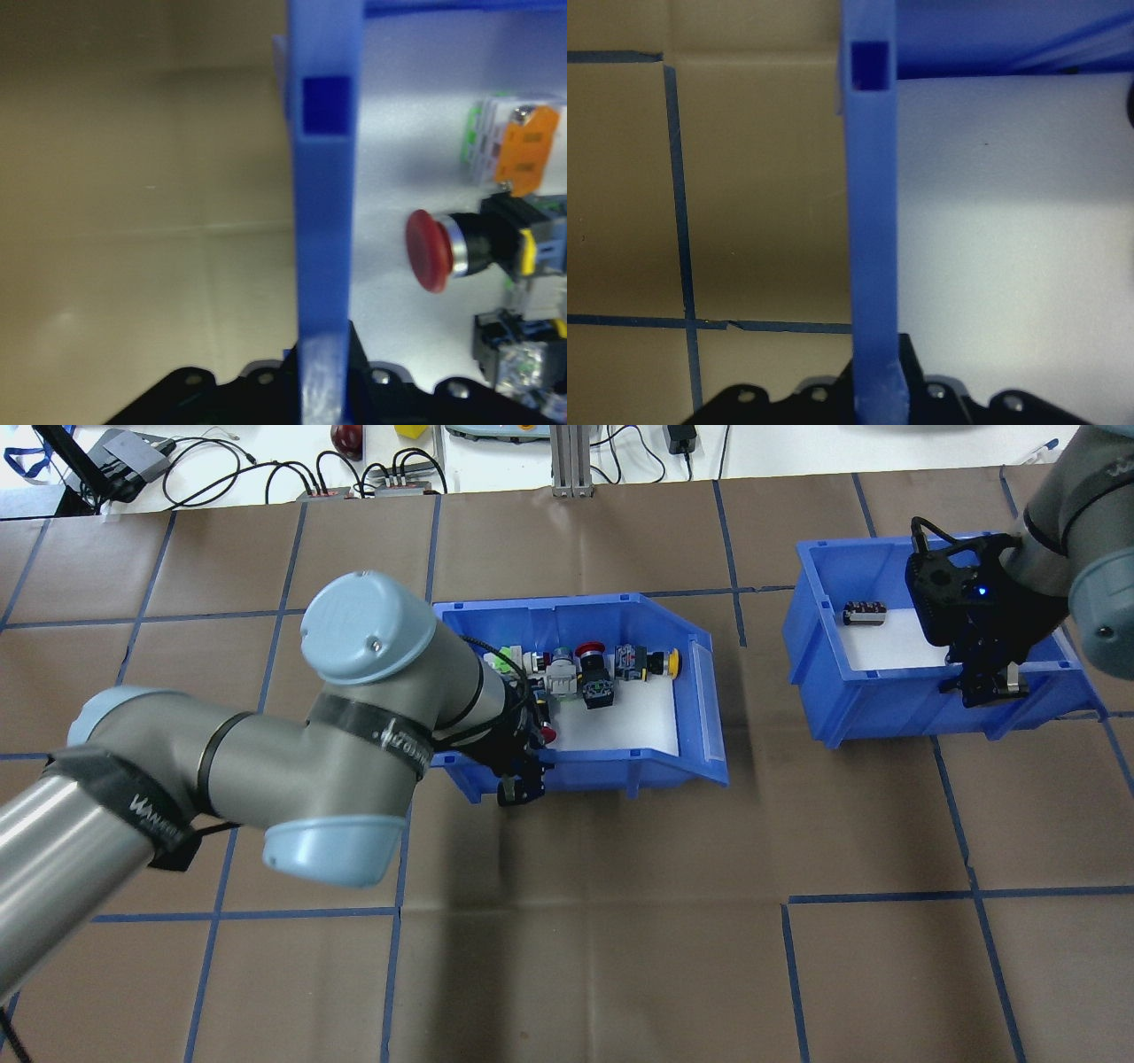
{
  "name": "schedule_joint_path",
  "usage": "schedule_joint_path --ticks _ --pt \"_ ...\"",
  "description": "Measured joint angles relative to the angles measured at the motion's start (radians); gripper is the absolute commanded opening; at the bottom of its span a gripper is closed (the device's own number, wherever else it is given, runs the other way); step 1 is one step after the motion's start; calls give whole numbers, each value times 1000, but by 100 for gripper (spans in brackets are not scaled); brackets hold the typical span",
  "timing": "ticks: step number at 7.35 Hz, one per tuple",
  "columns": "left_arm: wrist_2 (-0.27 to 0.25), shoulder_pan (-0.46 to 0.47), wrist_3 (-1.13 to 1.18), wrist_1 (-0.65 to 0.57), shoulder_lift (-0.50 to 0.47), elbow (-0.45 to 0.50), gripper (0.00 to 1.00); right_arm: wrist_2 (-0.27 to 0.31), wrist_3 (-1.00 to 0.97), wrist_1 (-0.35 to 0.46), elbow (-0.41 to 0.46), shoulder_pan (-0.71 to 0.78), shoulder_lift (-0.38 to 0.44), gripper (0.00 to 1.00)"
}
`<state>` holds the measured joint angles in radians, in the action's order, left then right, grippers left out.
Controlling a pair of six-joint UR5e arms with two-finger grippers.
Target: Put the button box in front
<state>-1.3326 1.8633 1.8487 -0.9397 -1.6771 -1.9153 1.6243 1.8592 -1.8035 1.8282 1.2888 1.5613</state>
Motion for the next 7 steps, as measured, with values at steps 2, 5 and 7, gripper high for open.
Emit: schedule_joint_path --ticks 2,5,7 --pt "-1 -2 0 3 -166 171 0 0 19 0 11 -6 6 9" --pt "-5 -6 -7 33 -275 265 3 2 58 0 13 -6 6 9" --pt "-46 -11 -9 69 -323 278 5 2 61 1 14 -6 7 9"
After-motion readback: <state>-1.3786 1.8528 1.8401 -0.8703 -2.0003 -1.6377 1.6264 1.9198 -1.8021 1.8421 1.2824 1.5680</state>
